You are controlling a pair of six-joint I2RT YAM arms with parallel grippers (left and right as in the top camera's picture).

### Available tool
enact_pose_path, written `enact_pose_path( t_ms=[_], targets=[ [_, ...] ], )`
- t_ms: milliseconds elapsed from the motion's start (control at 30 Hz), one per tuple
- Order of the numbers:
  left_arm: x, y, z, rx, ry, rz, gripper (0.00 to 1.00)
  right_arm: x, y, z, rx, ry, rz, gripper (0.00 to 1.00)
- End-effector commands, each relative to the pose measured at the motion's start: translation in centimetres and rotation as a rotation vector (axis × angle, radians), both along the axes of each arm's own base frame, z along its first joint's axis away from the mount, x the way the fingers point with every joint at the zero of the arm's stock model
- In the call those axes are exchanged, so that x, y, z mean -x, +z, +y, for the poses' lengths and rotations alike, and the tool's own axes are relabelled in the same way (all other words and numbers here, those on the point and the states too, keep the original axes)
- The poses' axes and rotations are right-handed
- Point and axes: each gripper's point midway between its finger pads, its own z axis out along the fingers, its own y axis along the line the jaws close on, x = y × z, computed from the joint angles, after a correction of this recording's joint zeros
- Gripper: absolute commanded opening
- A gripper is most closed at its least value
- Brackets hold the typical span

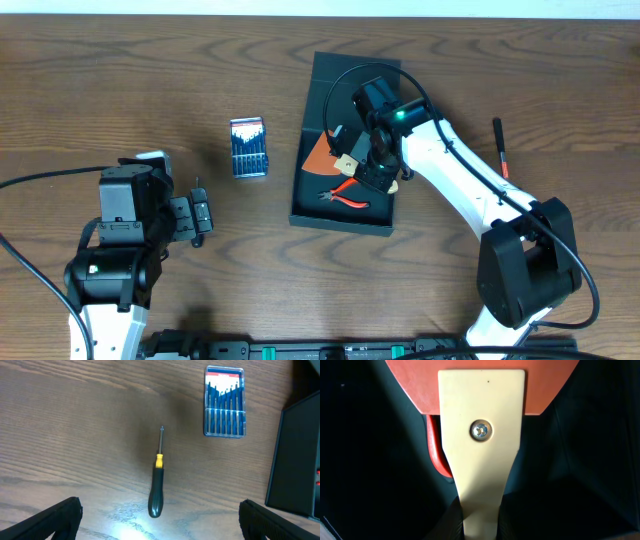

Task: Pack container
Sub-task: 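Carry the scraper into the box and release it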

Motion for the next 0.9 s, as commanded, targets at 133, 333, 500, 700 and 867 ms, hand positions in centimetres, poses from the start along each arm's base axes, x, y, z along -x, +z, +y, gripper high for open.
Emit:
enact_pose_path(
  t_ms=[133,333,500,700,867],
  targets=[
    [-0.3,1.0,-0.1,0.003,0.001,-0.027,0.99,0.5,-0.7,-0.1,0.0,0.006,0.024,0.84],
    [-0.3,0.9,-0.1,0.002,0.001,-0.024,0.98,0.4,-0.7,-0.1,-0.002,0.004,0.02,0.89],
    [-0.3,0.9,-0.1,0.002,0.001,-0.024,0.98,-0.5,-0.3,-0.3,0.014,-0.01,-0.026,0.86],
    [-0.3,0.9,-0.1,0.002,0.001,-0.025,0.99,-4.1,3.9,-1.2,-0.037,-0.277,-0.163,0.88],
    [-0.3,0.9,-0.1,0.002,0.001,-0.025,0.99,-8.3,12.3,-6.1,-0.179,-0.705,-0.331,0.99]
  ],
)
